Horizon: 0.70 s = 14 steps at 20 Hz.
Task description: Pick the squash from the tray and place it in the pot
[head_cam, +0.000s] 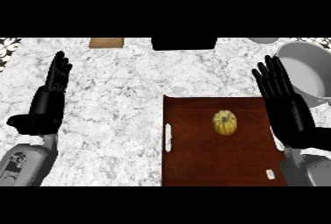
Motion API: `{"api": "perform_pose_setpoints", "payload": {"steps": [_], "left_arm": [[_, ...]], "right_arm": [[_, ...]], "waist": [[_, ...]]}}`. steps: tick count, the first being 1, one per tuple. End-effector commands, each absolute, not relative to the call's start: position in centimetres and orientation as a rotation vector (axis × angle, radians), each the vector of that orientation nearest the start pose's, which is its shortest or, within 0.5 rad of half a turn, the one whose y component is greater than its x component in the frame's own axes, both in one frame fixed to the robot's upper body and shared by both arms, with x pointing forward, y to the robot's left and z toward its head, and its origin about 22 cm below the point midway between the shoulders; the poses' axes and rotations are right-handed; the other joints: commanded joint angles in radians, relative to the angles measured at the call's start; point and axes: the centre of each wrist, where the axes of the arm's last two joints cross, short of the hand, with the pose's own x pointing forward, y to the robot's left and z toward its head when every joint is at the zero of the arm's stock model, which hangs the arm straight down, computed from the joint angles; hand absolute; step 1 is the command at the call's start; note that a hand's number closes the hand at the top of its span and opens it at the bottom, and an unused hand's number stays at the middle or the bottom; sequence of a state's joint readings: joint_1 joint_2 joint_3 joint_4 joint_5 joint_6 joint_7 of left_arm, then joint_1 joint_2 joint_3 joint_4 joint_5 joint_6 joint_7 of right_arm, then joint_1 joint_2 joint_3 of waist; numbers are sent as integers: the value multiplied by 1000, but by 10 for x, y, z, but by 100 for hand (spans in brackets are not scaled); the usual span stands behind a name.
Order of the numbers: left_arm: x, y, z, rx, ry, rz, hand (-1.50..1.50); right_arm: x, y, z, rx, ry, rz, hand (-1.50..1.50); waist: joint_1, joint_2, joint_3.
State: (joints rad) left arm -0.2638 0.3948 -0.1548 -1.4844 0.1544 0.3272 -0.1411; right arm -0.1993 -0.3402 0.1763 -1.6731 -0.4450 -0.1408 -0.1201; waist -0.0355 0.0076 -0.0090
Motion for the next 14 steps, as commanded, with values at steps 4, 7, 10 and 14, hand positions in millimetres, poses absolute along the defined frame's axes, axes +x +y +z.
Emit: {"api": "perform_pose_setpoints", "payload": {"steps": [4, 7, 10, 14], "left_arm": [[303, 253, 70, 184, -1853, -43, 0], [307, 252, 71, 170, -1836, -36, 0], [306, 252, 79, 89, -1799, 12, 0], [319, 265, 89, 99, -1773, 36, 0]], "right_arm": [[318, -302, 157, 60, -1683, 363, 150], [308, -326, 174, -363, -1550, 858, 150], [314, -376, 174, -589, -1403, 802, -150], [313, -369, 150, -409, -1490, 1042, -150]], "waist": [[62, -2, 6], [72, 5, -38], [77, 4, 7], [44, -2, 10]]}}
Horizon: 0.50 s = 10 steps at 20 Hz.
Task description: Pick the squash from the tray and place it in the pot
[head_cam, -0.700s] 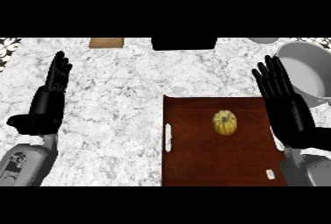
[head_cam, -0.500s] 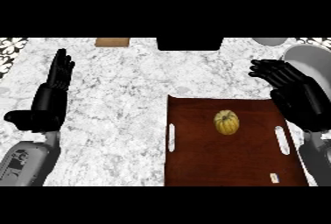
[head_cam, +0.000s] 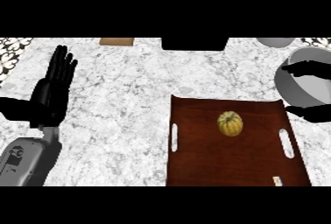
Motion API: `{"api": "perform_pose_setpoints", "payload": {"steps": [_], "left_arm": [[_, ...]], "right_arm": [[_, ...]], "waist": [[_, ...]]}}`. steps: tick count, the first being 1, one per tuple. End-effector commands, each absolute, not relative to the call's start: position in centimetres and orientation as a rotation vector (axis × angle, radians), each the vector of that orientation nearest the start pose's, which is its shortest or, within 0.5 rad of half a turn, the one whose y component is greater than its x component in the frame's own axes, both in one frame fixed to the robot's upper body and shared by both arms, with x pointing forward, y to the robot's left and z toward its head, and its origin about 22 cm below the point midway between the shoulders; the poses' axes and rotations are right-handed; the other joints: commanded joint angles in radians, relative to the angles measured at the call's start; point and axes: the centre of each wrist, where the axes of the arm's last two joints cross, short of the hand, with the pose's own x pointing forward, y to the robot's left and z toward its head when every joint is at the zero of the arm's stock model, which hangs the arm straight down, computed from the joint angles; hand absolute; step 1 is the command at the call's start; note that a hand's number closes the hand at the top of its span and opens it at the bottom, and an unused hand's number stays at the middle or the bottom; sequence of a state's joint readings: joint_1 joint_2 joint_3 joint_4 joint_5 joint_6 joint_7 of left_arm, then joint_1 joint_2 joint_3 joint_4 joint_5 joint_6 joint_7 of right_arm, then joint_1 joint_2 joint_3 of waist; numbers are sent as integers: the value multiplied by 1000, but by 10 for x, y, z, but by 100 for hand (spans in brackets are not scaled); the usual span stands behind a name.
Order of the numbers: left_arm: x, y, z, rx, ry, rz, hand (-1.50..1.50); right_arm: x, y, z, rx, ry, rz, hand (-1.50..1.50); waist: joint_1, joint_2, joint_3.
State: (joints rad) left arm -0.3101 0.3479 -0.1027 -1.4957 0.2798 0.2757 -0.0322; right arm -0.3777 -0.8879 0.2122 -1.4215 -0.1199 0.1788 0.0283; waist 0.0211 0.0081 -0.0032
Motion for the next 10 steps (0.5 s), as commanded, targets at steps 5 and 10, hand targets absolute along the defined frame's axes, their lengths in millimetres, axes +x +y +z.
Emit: {"api": "perform_pose_setpoints", "payload": {"steps": [5, 10], "left_arm": [[312, 252, 82, 112, -1762, 36, 0], [309, 256, 84, 91, -1758, 27, 0]], "right_arm": [[327, -353, 185, -459, -1397, 1239, -150], [328, -306, 190, -512, -1144, 1435, -150]], "waist": [[-8, -6, 3], [-3, -6, 1]]}}
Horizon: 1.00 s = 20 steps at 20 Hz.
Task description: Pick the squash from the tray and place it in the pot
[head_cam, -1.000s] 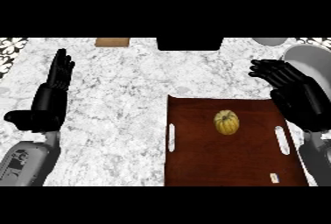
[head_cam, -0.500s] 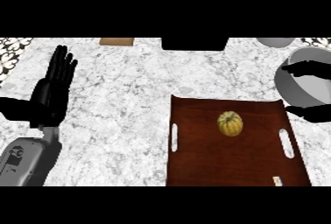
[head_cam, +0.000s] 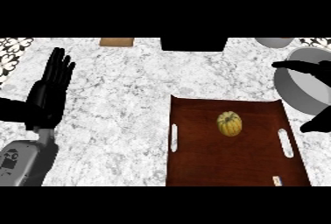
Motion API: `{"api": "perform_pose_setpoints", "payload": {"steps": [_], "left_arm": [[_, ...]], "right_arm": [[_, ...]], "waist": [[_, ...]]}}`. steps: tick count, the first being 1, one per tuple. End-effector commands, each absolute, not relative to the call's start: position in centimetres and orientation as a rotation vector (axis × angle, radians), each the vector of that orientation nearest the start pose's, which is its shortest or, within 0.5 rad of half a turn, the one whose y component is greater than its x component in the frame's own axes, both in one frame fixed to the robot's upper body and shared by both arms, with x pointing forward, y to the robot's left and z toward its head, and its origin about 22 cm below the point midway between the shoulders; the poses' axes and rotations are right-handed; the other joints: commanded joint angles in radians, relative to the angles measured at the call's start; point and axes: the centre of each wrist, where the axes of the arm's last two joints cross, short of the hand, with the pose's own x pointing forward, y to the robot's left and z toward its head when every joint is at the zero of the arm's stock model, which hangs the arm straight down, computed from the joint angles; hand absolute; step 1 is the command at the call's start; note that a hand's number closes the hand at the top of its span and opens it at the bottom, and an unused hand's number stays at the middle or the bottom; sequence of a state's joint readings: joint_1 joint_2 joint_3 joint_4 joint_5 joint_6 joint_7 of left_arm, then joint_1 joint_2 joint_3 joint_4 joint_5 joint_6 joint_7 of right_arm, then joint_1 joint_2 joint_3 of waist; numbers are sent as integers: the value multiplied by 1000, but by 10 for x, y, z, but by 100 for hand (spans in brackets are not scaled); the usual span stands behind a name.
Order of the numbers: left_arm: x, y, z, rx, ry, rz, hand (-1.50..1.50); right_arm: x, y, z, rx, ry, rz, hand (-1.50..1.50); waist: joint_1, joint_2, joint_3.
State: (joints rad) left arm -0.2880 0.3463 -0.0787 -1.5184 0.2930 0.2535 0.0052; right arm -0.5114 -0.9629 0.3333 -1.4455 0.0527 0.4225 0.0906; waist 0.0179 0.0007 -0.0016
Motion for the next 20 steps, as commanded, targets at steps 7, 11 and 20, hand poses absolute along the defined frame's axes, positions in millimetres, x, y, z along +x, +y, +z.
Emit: {"api": "perform_pose_setpoints", "payload": {"steps": [7, 11, 20], "left_arm": [[314, 265, 86, 97, -1774, 48, 0], [300, 272, 71, 102, -1771, 41, 0], [311, 285, 80, 103, -1765, 41, 0]], "right_arm": [[345, -236, 174, -513, -972, 1546, -150], [349, -217, 167, -492, -878, 1556, -150], [350, -191, 120, -468, -759, 1527, -150]], "waist": [[-6, 0, 1], [-10, -1, 1], [-15, 0, 1]]}}
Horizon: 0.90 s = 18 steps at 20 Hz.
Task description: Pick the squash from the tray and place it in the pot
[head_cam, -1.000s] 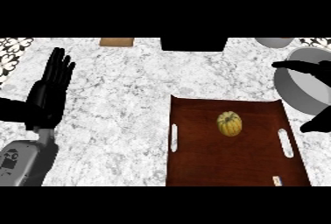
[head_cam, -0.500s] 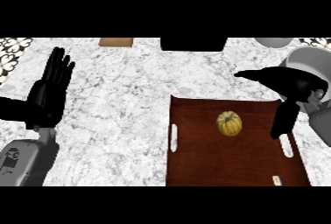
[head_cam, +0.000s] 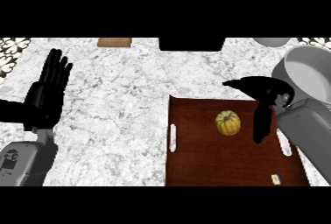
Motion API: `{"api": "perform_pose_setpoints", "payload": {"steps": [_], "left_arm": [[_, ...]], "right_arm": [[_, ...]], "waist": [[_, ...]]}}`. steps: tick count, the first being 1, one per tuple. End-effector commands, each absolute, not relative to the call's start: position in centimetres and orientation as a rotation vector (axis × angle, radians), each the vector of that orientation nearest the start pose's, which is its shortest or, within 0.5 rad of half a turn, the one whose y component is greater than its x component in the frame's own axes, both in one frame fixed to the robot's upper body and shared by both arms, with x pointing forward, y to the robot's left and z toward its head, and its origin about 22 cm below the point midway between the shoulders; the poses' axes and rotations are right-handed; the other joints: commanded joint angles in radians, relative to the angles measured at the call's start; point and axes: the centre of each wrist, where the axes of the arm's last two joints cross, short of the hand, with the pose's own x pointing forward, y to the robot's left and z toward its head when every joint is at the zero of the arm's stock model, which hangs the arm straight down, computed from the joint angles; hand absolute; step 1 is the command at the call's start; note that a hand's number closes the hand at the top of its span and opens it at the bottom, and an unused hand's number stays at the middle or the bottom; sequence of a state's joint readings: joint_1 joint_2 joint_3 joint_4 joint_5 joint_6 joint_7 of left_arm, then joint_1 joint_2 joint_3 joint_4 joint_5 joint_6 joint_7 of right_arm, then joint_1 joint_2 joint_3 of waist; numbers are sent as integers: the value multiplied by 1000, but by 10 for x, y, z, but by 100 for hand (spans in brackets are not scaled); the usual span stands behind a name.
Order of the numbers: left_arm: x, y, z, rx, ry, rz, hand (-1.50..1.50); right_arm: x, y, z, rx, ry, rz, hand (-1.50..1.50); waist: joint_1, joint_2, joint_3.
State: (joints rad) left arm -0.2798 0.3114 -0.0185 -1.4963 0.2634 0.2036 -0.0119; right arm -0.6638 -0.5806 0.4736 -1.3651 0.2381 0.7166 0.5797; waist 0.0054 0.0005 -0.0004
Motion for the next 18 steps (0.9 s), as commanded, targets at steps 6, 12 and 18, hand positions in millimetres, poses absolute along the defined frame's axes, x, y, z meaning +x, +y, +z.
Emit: {"api": "perform_pose_setpoints", "payload": {"steps": [6, 12, 18], "left_arm": [[295, 267, 81, 104, -1758, 64, 0], [311, 274, 78, 112, -1756, 45, 0], [304, 261, 83, 121, -1768, 59, 0]], "right_arm": [[354, -199, 108, -459, -822, 1546, -150], [341, -170, 93, -478, -846, 1573, -150], [342, -196, 75, -570, -731, 1584, -150]], "waist": [[1, -1, 0], [-2, 0, 0], [-1, 0, 0]]}}
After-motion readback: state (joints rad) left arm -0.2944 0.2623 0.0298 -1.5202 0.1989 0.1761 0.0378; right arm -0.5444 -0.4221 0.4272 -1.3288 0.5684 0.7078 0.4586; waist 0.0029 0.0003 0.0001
